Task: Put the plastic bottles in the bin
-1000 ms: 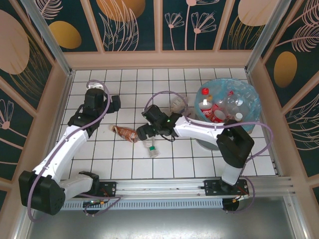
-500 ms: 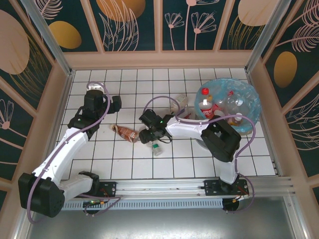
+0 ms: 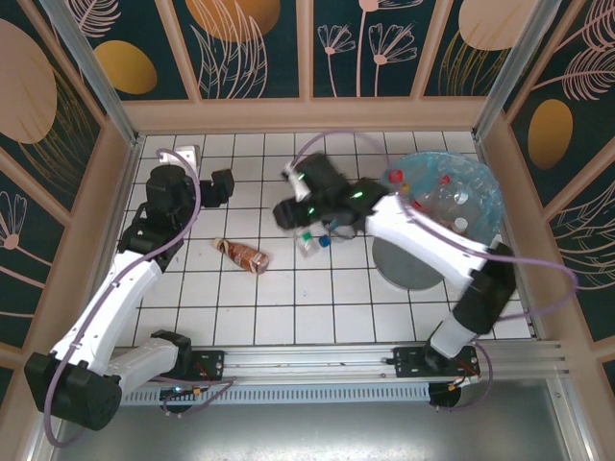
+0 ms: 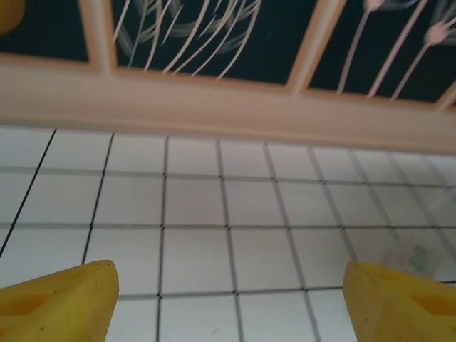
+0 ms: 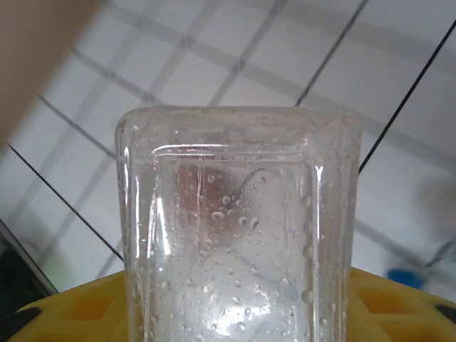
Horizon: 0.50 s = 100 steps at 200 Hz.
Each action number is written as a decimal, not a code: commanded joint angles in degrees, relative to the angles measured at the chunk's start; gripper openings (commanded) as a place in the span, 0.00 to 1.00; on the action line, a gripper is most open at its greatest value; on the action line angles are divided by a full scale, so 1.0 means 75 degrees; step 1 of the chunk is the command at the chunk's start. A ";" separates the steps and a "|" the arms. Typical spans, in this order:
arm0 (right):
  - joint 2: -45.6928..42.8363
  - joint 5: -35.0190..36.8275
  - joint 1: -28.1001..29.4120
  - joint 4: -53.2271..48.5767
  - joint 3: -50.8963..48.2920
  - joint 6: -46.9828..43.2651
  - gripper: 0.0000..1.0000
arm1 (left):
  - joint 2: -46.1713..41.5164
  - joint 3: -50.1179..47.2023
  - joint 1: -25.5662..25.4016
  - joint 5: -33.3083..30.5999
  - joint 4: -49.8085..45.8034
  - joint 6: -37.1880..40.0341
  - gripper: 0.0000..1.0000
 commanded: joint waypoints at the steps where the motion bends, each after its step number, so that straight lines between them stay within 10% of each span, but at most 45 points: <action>1: -0.1130 0.0468 -0.0414 -0.1020 0.1034 -0.0446 0.43 | 0.0071 0.0624 -0.0925 -0.0189 0.0489 0.0688 0.82; 100: -0.2716 0.2593 -0.3409 -0.2031 0.0652 -0.1657 0.44 | 0.1138 0.1296 -0.2521 -0.0530 0.0665 0.0990 0.82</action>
